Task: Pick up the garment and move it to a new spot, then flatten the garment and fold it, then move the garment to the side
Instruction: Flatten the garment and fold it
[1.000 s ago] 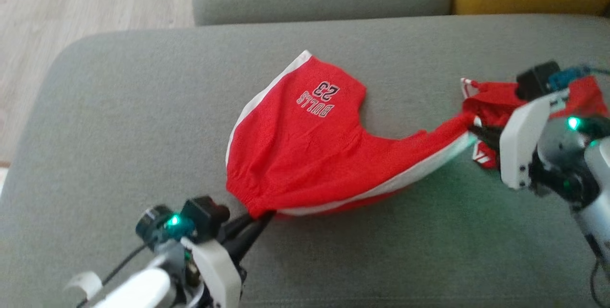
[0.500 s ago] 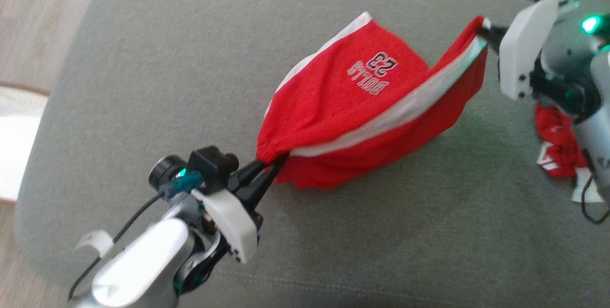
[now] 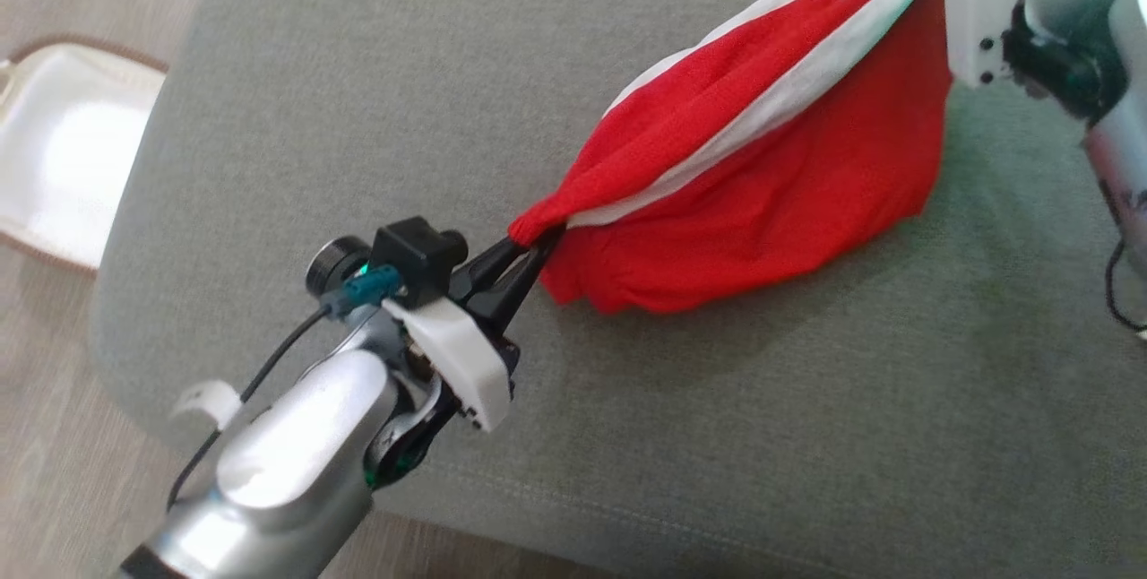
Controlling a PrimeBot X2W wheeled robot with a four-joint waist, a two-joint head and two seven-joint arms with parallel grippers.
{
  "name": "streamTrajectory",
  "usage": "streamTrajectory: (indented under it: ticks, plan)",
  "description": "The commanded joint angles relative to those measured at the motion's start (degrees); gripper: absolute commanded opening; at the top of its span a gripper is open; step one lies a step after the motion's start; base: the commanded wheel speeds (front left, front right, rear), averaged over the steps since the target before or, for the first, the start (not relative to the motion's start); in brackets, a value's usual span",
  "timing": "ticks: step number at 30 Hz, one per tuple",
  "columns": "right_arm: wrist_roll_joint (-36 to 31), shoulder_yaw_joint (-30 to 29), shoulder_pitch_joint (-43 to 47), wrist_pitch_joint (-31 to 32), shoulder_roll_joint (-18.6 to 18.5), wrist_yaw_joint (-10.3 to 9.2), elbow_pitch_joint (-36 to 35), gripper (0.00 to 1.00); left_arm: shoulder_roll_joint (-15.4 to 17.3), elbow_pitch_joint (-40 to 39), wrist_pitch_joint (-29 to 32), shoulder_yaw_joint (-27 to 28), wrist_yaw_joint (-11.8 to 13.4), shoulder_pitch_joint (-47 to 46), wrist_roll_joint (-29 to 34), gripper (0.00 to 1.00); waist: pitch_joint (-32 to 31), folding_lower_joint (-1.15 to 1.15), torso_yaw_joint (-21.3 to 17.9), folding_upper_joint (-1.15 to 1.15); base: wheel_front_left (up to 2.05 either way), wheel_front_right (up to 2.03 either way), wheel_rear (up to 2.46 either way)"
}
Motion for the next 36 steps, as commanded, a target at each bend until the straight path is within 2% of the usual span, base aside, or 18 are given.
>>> streamTrajectory:
  ticks: [1,12,24,25,26,27,28,36]
  plan:
    - [-0.5,0.5,-2.9,-1.3,0.6,0.11,-0.4,0.00,0.4,-0.7,-0.9,2.0,-0.3,-3.6,0.0,0.00,1.5,0.00,1.3,0.00,0.00,0.00,0.00]
    - [-1.1,5.0,-8.9,-8.8,3.2,0.11,9.2,0.00,-3.6,6.6,-3.8,1.4,-1.5,-9.0,0.0,0.00,5.4,0.00,3.4,0.00,0.00,0.00,0.00]
    - [-0.4,8.4,-11.6,-15.9,4.0,0.11,17.3,0.00,-5.7,12.3,-5.7,1.0,-2.1,-10.8,-0.2,0.00,6.9,0.00,4.9,0.00,0.00,0.00,0.00]
    - [-0.2,8.4,-11.7,-16.2,4.0,0.11,18.2,0.00,-5.9,12.7,-5.7,0.9,-2.1,-10.9,-0.3,0.07,6.9,0.00,5.0,0.00,0.00,0.00,0.00]
    - [-0.3,8.5,-11.7,-16.6,4.0,0.11,18.9,0.77,-6.1,13.1,-5.8,0.9,-2.1,-11.0,-0.4,0.47,7.0,0.00,5.1,0.00,0.00,0.00,0.00]
    - [-0.2,8.7,-11.7,-17.0,4.1,0.11,19.5,1.00,-6.3,13.5,-5.9,1.0,-2.1,-11.1,-0.3,0.87,6.9,0.00,5.1,0.00,0.00,0.00,0.00]
    - [-0.2,9.0,-11.7,-17.4,4.4,0.11,19.9,1.00,-6.5,13.8,-6.0,1.0,-2.1,-11.2,-0.3,1.00,6.9,0.00,5.0,0.00,0.00,0.00,0.00]
    - [1.5,9.3,-10.9,-25.6,5.7,0.11,21.0,1.00,-5.5,15.4,-6.5,3.1,0.1,-11.3,0.4,1.00,3.9,0.00,2.3,0.00,0.00,0.00,0.00]
